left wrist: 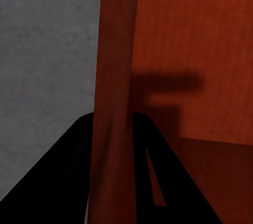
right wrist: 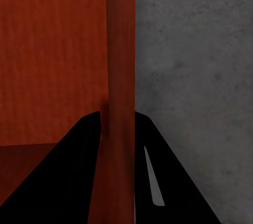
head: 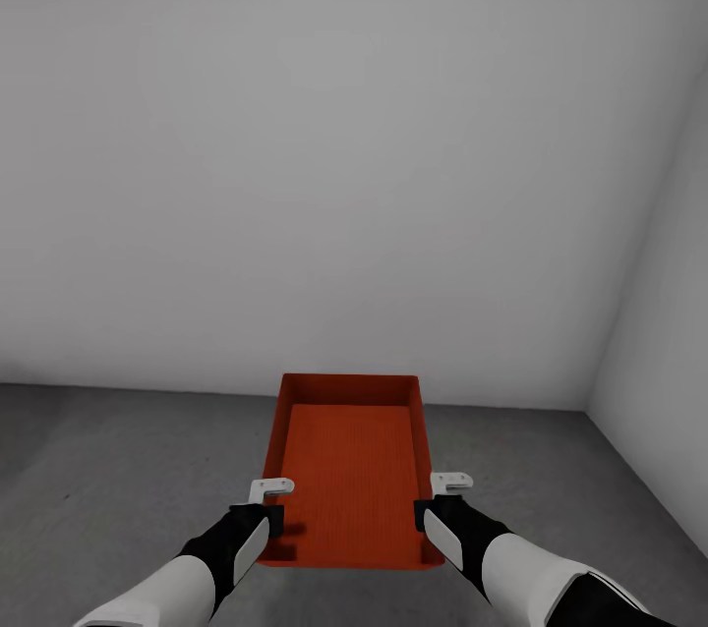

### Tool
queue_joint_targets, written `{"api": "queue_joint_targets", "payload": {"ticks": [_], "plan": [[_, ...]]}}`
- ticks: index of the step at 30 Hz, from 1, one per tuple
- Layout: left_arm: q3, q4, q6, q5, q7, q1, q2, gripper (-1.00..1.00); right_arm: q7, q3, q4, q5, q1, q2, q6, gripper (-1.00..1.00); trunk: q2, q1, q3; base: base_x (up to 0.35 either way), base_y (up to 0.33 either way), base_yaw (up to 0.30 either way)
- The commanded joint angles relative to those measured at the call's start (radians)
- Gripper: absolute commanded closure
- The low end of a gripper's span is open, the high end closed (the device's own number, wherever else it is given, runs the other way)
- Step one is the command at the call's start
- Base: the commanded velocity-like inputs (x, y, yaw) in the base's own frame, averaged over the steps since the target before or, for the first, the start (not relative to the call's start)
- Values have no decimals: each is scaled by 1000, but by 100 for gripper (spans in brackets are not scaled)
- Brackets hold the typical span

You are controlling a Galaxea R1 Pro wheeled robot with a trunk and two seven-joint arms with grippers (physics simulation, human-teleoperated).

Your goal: Move the two storage containers from the living room to the garage. In the garage, place one container on the floor and stack the other container on top of it (either order is fine).

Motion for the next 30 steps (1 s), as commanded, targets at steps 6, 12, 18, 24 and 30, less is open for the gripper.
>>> {"api": "queue_joint_targets", "payload": {"ticks": [6, 12, 18, 24, 30], "plan": [[-7, 1, 7, 6, 11, 1, -12, 100, -8, -9, -2, 34, -1, 0, -46, 100, -43, 23, -20, 0, 0, 0], [-6, 1, 7, 6, 11, 1, -12, 100, -8, -9, -2, 34, -1, 0, -46, 100, -85, 46, -39, 0, 0, 0], [-6, 1, 7, 6, 11, 1, -12, 100, -8, -9, -2, 34, -1, 0, -46, 100, -127, 69, -58, 0, 0, 0], [-6, 1, 7, 6, 11, 1, -12, 100, -8, -9, -2, 34, -1, 0, -46, 100, -169, 92, -76, 0, 0, 0], [-6, 1, 7, 6, 11, 1, -12, 100, -8, -9, -2, 34, -1, 0, -46, 100, -190, 104, -86, 0, 0, 0]]}}
